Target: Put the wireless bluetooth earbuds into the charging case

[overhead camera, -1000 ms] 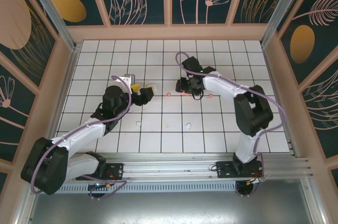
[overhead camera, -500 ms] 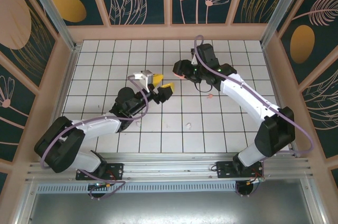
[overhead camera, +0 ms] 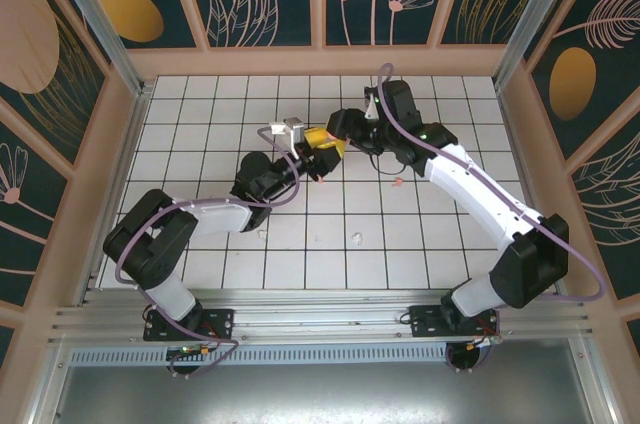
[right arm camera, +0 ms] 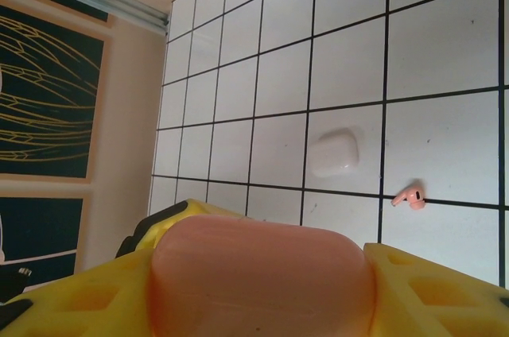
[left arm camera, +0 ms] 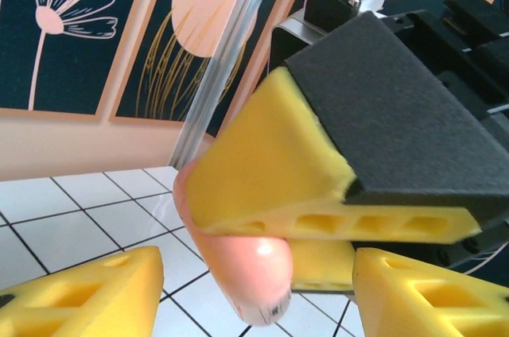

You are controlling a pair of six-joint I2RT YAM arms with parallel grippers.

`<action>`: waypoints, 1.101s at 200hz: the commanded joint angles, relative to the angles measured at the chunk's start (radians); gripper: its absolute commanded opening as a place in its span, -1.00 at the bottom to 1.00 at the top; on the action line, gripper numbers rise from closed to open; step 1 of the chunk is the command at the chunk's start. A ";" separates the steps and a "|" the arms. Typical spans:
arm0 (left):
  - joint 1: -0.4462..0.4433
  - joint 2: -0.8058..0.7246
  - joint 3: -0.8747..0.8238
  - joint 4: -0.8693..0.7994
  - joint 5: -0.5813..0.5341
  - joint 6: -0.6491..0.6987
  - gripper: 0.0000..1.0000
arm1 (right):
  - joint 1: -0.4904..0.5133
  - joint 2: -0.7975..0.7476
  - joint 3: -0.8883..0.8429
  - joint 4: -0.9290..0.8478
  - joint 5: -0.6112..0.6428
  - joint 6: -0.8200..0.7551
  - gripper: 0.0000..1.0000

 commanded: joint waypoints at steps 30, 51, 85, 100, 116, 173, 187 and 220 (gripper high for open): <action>-0.003 0.026 0.055 0.055 0.012 -0.035 -0.19 | 0.007 -0.071 -0.029 0.033 -0.016 0.022 0.09; -0.003 0.029 0.061 0.056 0.013 -0.050 -0.40 | 0.007 -0.077 -0.037 0.034 -0.023 0.020 0.09; -0.003 0.029 0.070 0.066 0.014 -0.075 -0.53 | 0.009 -0.080 -0.053 0.044 -0.041 0.020 0.11; -0.003 0.029 0.070 0.064 0.009 -0.091 -0.67 | 0.009 -0.087 -0.061 0.052 -0.042 0.015 0.24; -0.001 0.022 0.063 0.053 -0.012 -0.112 -0.73 | 0.006 -0.105 -0.059 0.058 -0.023 -0.004 0.45; 0.048 -0.114 0.022 -0.035 -0.013 -0.232 -0.86 | -0.119 -0.257 -0.092 0.168 -0.082 -0.059 0.63; 0.081 -0.155 0.012 -0.029 0.021 -0.287 -0.89 | -0.145 -0.295 -0.153 0.274 -0.133 -0.052 0.61; 0.119 -0.227 0.024 -0.046 0.101 -0.380 -0.97 | -0.142 -0.328 -0.295 0.594 -0.252 0.045 0.57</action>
